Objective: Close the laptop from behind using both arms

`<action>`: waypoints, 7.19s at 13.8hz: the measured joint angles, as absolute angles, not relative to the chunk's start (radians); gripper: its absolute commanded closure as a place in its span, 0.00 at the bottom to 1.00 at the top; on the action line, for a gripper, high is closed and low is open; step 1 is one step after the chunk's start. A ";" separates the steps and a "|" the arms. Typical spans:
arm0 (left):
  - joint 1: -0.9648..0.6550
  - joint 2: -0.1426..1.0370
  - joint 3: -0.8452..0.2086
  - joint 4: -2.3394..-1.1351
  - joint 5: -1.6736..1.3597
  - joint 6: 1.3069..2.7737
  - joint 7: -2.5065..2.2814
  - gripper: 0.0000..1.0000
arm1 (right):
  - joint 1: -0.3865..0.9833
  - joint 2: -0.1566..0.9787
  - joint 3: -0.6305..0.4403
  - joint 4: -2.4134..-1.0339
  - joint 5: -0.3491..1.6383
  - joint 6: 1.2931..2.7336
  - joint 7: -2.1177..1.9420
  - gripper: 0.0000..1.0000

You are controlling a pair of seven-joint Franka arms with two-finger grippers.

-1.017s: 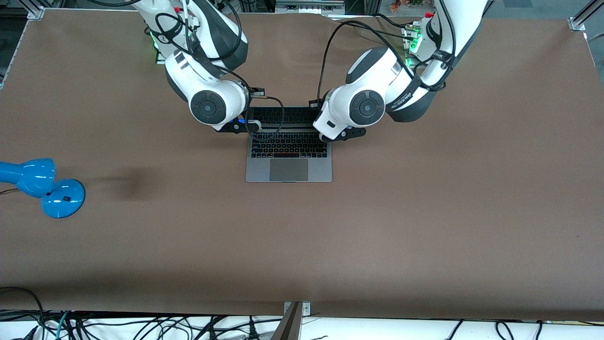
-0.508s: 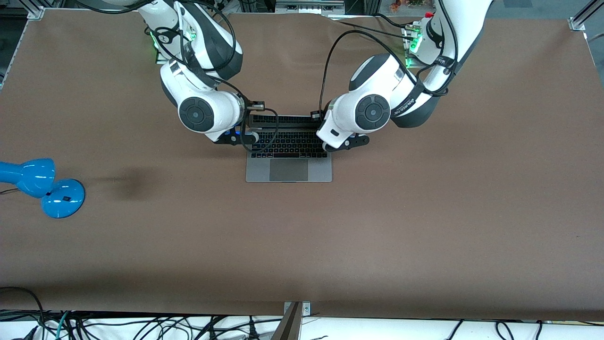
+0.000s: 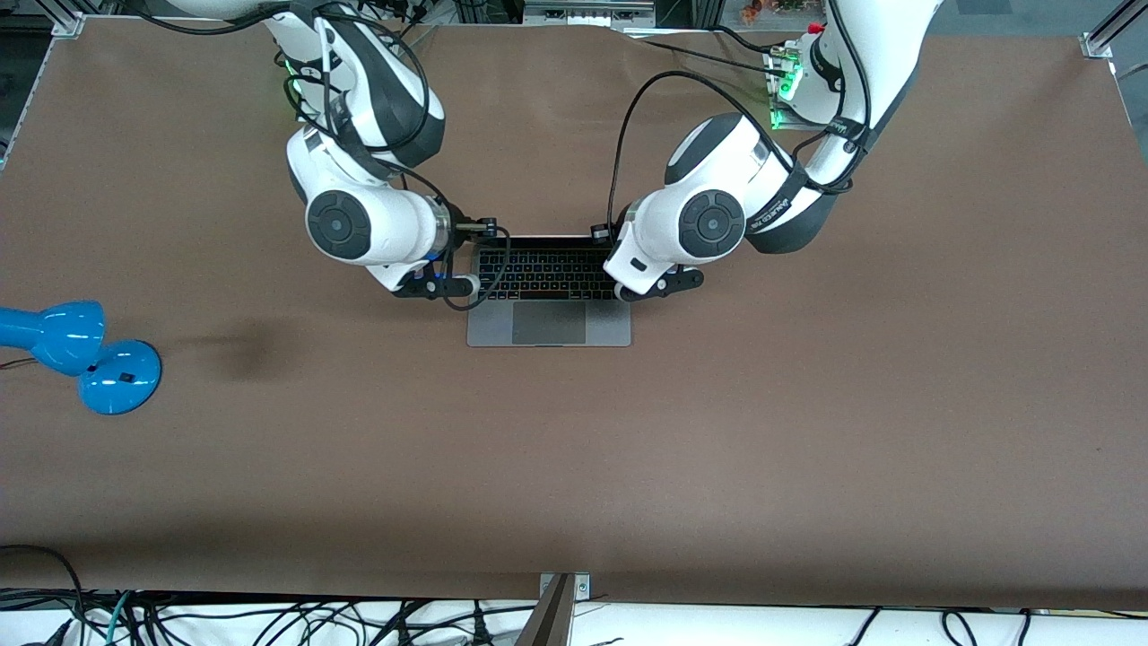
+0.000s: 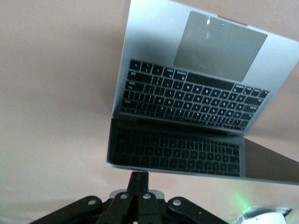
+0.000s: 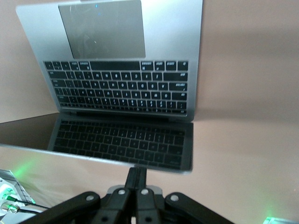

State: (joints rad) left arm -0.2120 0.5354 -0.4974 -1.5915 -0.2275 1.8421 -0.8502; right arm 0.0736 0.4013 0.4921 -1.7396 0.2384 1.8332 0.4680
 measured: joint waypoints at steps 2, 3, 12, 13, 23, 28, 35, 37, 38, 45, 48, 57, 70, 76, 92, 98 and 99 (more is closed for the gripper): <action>-0.219 0.574 -0.499 -1.598 -0.216 1.858 -0.850 1.00 | 0.060 0.404 0.490 -1.740 0.238 1.848 0.440 1.00; -0.221 0.590 -0.499 -1.598 -0.212 1.865 -0.849 1.00 | 0.056 0.409 0.488 -1.740 0.238 1.862 0.429 1.00; -0.218 0.638 -0.497 -1.558 -0.193 1.880 -0.848 1.00 | 0.050 0.443 0.479 -1.736 0.237 1.924 0.382 1.00; -0.218 0.642 -0.496 -1.554 -0.193 1.880 -0.848 1.00 | 0.049 0.447 0.477 -1.735 0.237 1.932 0.375 1.00; -0.216 0.673 -0.464 -1.507 -0.186 1.902 -0.846 1.00 | 0.049 0.491 0.472 -1.726 0.184 2.018 0.342 1.00; -0.216 0.709 -0.457 -1.507 -0.141 1.964 -0.845 1.00 | 0.050 0.533 0.472 -1.726 0.110 2.056 0.328 1.00; -0.218 0.744 -0.441 -1.506 -0.140 2.025 -0.834 1.00 | 0.054 0.588 0.472 -1.728 0.087 2.131 0.321 1.00; -0.218 0.756 -0.437 -1.506 -0.127 2.044 -0.832 1.00 | 0.055 0.608 0.472 -1.728 0.059 2.161 0.320 1.00; -0.218 0.762 -0.437 -1.506 -0.116 2.051 -0.832 1.00 | 0.055 0.618 0.472 -1.728 0.053 2.175 0.319 1.00; -0.219 0.790 -0.436 -1.505 -0.101 2.091 -0.831 1.00 | 0.058 0.673 0.471 -1.724 -0.023 2.232 0.315 1.00; -0.220 0.803 -0.436 -1.505 -0.075 2.114 -0.831 1.00 | 0.058 0.700 0.471 -1.721 -0.028 2.264 0.314 1.00; -0.221 0.852 -0.436 -1.505 -0.033 2.167 -0.831 1.00 | 0.074 0.745 0.441 -1.709 -0.029 2.313 0.255 1.00; -0.219 0.864 -0.433 -1.497 0.018 2.198 -0.831 0.00 | 0.102 0.711 0.437 -1.627 -0.024 2.241 0.375 0.19; -0.213 0.846 -0.432 -1.470 0.020 2.170 -0.831 0.00 | 0.091 0.483 0.432 -1.605 -0.049 1.973 0.396 0.00; -0.016 0.225 -0.470 -1.597 -0.046 1.697 -0.684 0.00 | 0.001 0.080 0.339 -1.608 -0.127 1.638 0.396 0.00; 0.096 0.033 -0.468 -1.677 -0.052 1.555 -0.497 0.00 | -0.024 0.041 0.255 -1.609 -0.027 1.577 0.361 0.00; 0.123 0.012 -0.463 -1.685 -0.052 1.542 -0.436 0.00 | -0.029 0.036 0.237 -1.609 -0.016 1.573 0.341 0.00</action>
State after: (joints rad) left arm 0.1226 0.0125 -0.4625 -1.6855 -0.0519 1.5418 -0.4362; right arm -0.0286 0.0362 0.2368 -1.6089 -0.0159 1.5727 0.3413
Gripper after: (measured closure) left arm 0.000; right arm 0.000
